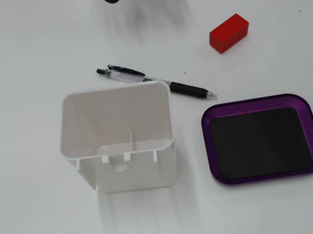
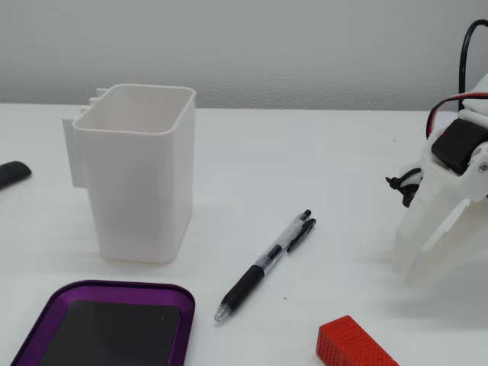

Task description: Pick up the cube and place it in the box.

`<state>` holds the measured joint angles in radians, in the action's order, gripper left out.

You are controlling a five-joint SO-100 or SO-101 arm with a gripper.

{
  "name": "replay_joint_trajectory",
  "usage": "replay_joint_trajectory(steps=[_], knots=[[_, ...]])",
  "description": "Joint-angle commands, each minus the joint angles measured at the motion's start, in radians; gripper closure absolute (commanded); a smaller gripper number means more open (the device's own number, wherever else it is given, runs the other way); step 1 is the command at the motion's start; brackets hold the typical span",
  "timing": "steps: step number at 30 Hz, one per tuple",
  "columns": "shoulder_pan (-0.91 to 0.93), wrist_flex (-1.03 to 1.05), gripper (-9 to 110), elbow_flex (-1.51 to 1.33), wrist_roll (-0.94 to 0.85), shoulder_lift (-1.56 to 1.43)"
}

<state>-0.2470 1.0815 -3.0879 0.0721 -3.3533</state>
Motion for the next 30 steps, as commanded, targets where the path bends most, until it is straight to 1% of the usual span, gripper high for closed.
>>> replay_joint_trajectory(steps=[1, 7, 9, 11, 15, 20, 23, 26, 30], knots=[[0.179, 0.003, 102, 0.21, -0.193, -0.052], [0.19, 0.003, 102, 0.218, -0.221, -0.029], [0.192, 0.006, 102, 0.253, -0.275, 0.028], [0.187, 0.0, 102, 0.31, -0.287, 0.118], [0.172, -0.002, 100, 0.506, -0.287, 0.41], [0.023, 0.015, 90, 0.767, -0.298, 0.879], [-0.067, 0.015, 86, 0.885, -0.296, 1.115], [-0.129, 0.015, 85, 0.992, -0.291, 1.312], [-0.138, 0.015, 82, 1.1, -0.291, 1.494]])
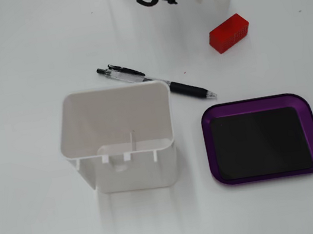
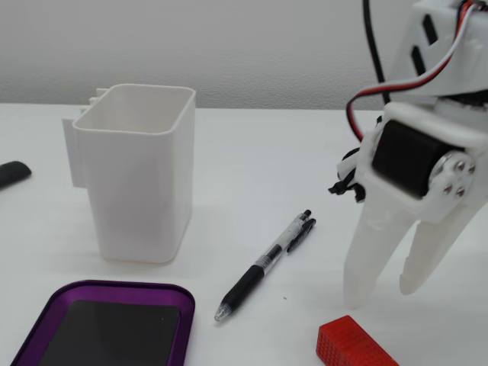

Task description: Pick up the cube and place it in the box.

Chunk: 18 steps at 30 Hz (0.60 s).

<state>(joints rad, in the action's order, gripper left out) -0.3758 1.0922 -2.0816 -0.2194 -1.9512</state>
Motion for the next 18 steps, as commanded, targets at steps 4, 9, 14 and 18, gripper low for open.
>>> replay_joint_trajectory(steps=[4, 9, 14, 18], knots=[[-0.009, 0.015, 80, 0.146, -0.002, 0.17], [-0.014, 0.005, 79, 0.192, -0.002, 0.201], [-0.015, 0.002, 79, 0.206, -0.006, 0.204], [-0.015, 0.002, 80, 0.204, -0.002, 0.206]])
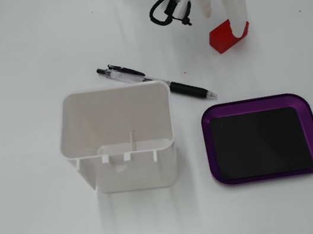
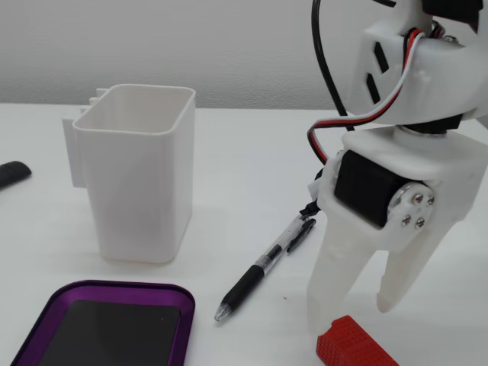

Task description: Pick up the cube and place it in the box.

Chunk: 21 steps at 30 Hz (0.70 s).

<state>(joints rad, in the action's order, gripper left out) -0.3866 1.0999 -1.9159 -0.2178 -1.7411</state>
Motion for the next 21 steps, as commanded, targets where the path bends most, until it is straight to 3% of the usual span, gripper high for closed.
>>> replay_joint_trajectory(steps=[1, 9, 21], knots=[[-0.005, -0.006, 80, 0.031, -0.003, -0.005], [-0.005, -0.149, 79, -0.078, 0.002, -0.005], [-0.008, -0.178, 80, -0.074, 0.028, 0.083]])
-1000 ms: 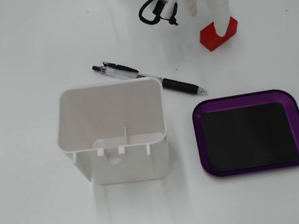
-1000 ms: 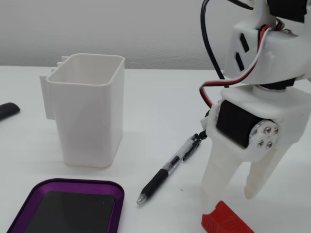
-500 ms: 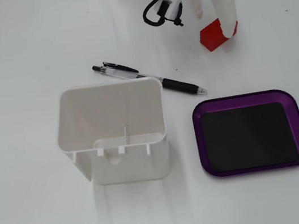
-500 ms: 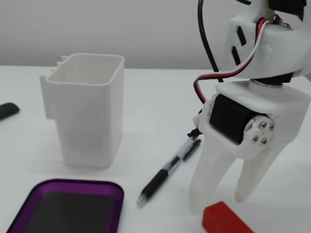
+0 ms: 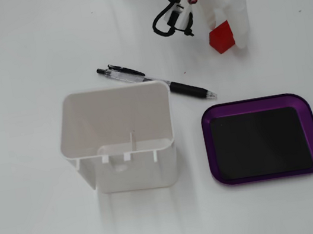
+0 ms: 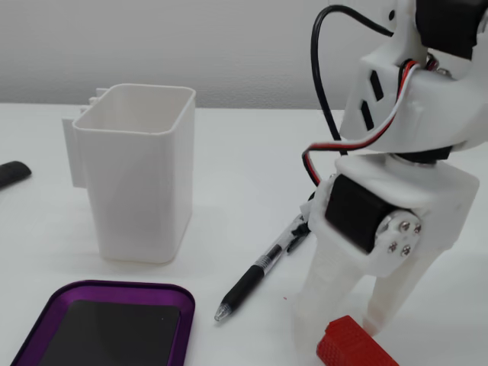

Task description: Pick up the cube and place it in the box.

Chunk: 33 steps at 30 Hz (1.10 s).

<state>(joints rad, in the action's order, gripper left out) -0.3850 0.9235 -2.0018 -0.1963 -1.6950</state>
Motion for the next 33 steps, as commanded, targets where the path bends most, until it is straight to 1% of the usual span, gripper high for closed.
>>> replay_joint_trajectory(steps=[1, 4, 6, 8, 11, 12, 18, 22, 28, 33], knots=[[-0.009, 0.002, 80, 0.018, 0.006, 0.069], [-0.011, 0.002, 80, 0.023, 0.002, 0.147], [-0.014, 0.002, 82, 0.031, -0.003, 0.166], [-0.025, 0.009, 87, 0.051, -0.002, 0.161], [-0.032, 0.044, 101, 0.075, 0.005, 0.15], [-0.032, 0.049, 103, 0.084, 0.006, 0.144], [-0.026, 0.115, 102, 0.164, -0.005, 0.032], [-0.018, 0.098, 102, 0.272, -0.008, -0.086], [-0.017, -0.032, 102, 0.446, -0.008, -0.121], [-0.017, -0.129, 102, 0.471, 0.003, 0.003]])
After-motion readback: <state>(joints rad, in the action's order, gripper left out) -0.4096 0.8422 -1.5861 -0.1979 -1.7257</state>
